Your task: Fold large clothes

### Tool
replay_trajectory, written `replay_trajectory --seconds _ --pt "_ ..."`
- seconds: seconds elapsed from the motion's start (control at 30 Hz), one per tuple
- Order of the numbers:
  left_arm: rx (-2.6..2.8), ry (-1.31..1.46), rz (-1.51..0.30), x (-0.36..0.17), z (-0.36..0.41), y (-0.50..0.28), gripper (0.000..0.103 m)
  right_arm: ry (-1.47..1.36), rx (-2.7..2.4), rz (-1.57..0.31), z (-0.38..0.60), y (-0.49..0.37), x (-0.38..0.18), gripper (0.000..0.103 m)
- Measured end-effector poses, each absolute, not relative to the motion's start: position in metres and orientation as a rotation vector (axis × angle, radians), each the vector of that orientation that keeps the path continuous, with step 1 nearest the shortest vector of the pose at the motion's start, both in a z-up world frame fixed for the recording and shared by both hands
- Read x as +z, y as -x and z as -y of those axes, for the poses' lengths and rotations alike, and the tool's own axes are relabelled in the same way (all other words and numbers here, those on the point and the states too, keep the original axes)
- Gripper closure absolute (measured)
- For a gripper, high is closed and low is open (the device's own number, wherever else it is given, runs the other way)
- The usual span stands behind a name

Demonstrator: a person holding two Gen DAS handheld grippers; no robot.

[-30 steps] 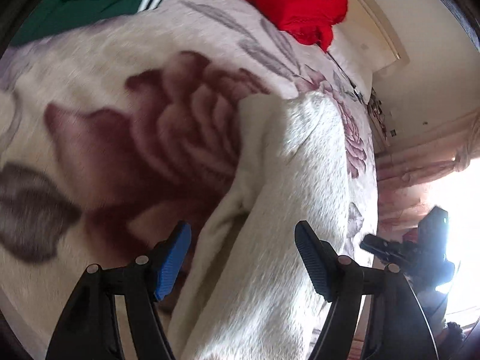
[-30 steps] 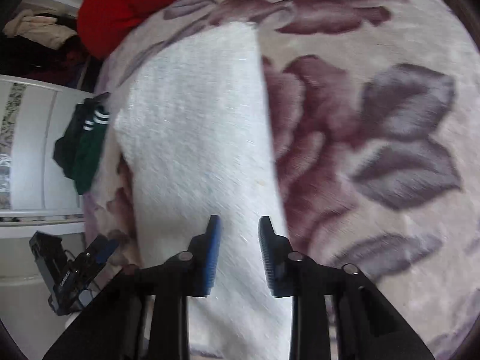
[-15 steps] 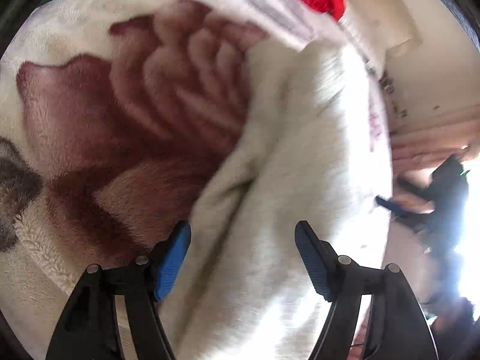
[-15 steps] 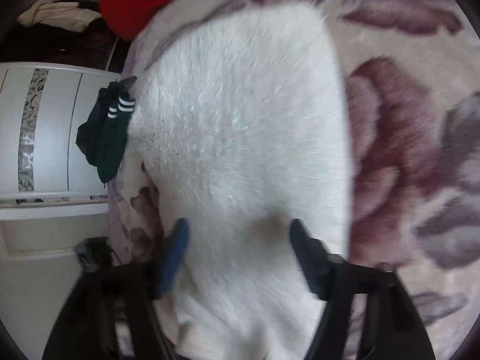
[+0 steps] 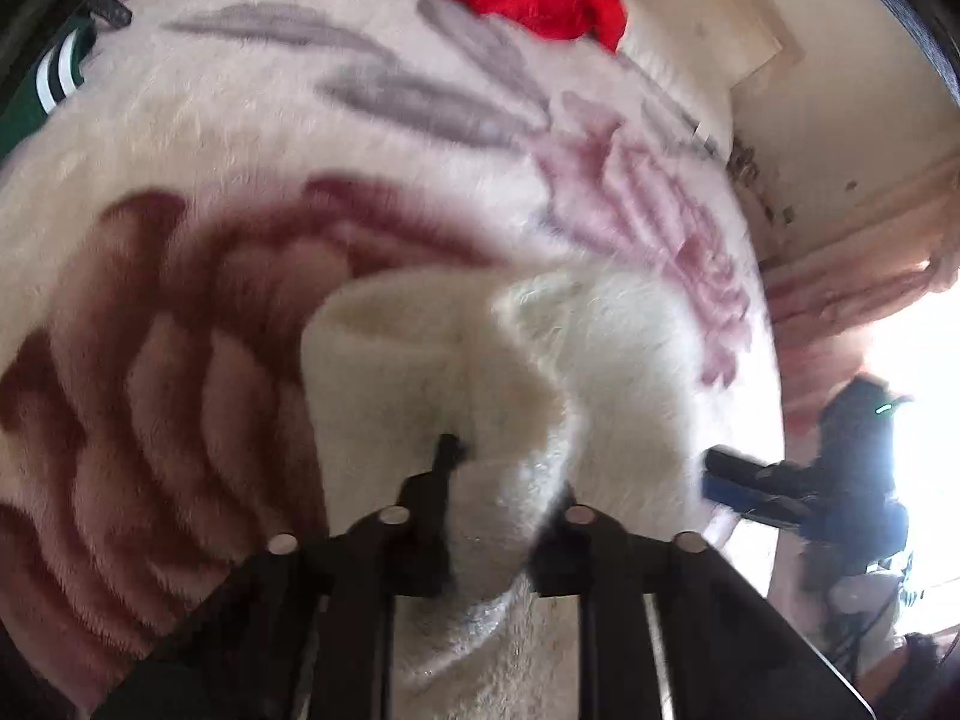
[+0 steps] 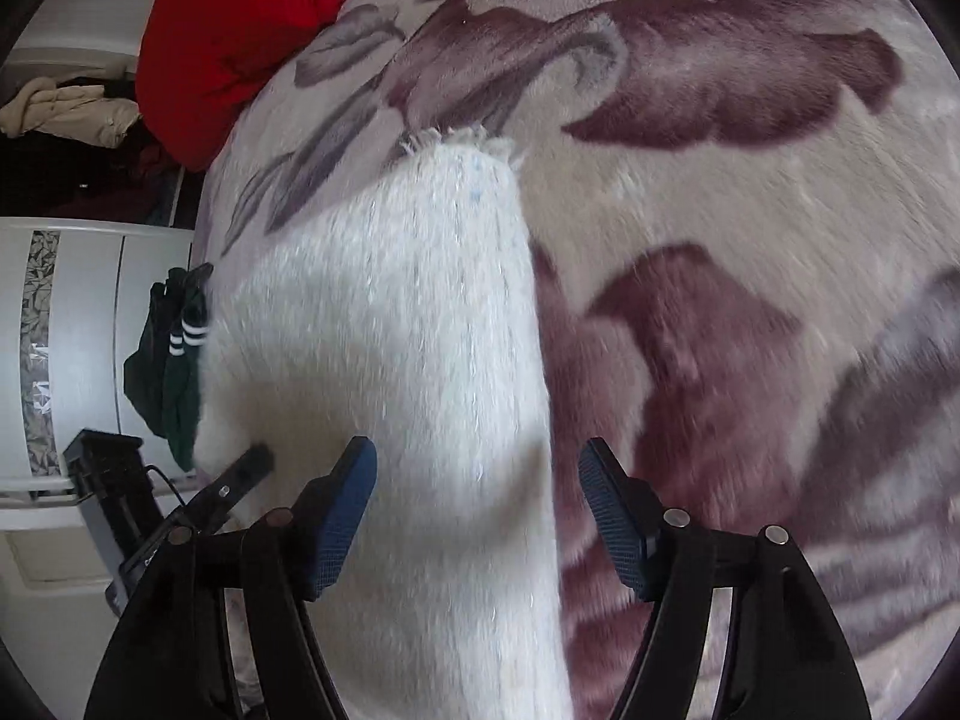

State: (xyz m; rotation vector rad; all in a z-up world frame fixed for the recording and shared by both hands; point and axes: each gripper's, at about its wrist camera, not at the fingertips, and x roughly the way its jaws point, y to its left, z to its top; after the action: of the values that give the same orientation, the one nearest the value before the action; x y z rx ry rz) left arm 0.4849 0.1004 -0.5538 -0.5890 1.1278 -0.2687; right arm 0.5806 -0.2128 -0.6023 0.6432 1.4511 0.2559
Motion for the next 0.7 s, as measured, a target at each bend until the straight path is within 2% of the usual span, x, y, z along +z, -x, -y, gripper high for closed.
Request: replay_trajectory --seconds 0.13,0.27,0.3,0.33,0.37,0.4,0.43,0.47,0.53,0.6,0.67,0.7 --pt "-0.205 0.791 -1.067 -0.558 -0.149 -0.482 0.096 -0.665 0.292 -1.418 0.211 -0.597 -0.599 0.031" --pt "-0.17 0.828 -1.139 -0.592 -0.158 -0.498 0.096 -0.628 0.343 -1.329 0.198 -0.614 -0.578 0.033" --pt "-0.177 0.809 -1.144 -0.593 -0.154 -0.501 0.096 -0.622 0.361 -1.309 0.196 -0.617 -0.575 0.038" --pt "-0.18 0.796 -1.146 -0.592 -0.153 -0.502 0.096 -0.624 0.396 -1.295 0.188 -0.624 -0.573 0.052" --pt "-0.186 0.788 -1.148 -0.592 -0.151 -0.503 0.096 -0.619 0.421 -1.301 0.181 -0.631 -0.575 0.06" --pt "-0.19 0.789 -1.154 -0.596 -0.152 -0.504 0.096 -0.605 0.439 -1.31 0.175 -0.635 -0.578 0.064" --pt "-0.195 0.798 -1.162 -0.601 -0.155 -0.504 0.095 -0.573 0.438 -1.328 0.168 -0.643 -0.585 0.073" --pt "-0.208 0.824 -1.166 -0.61 -0.159 -0.505 0.095 -0.489 0.403 -1.367 0.158 -0.656 -0.602 0.088" --pt "-0.257 0.887 -1.184 -0.631 -0.167 -0.504 0.091 -0.394 0.303 -1.455 0.158 -0.673 -0.637 0.103" --pt "-0.287 0.92 -1.18 -0.639 -0.171 -0.503 0.089 -0.45 0.258 -1.536 0.161 -0.687 -0.678 0.103" --pt "-0.313 0.927 -1.187 -0.627 -0.172 -0.502 0.088 -0.513 0.229 -1.529 0.161 -0.695 -0.676 0.103" --pt "-0.312 0.933 -1.198 -0.619 -0.174 -0.5 0.083 -0.489 0.225 -1.527 0.159 -0.695 -0.669 0.103"
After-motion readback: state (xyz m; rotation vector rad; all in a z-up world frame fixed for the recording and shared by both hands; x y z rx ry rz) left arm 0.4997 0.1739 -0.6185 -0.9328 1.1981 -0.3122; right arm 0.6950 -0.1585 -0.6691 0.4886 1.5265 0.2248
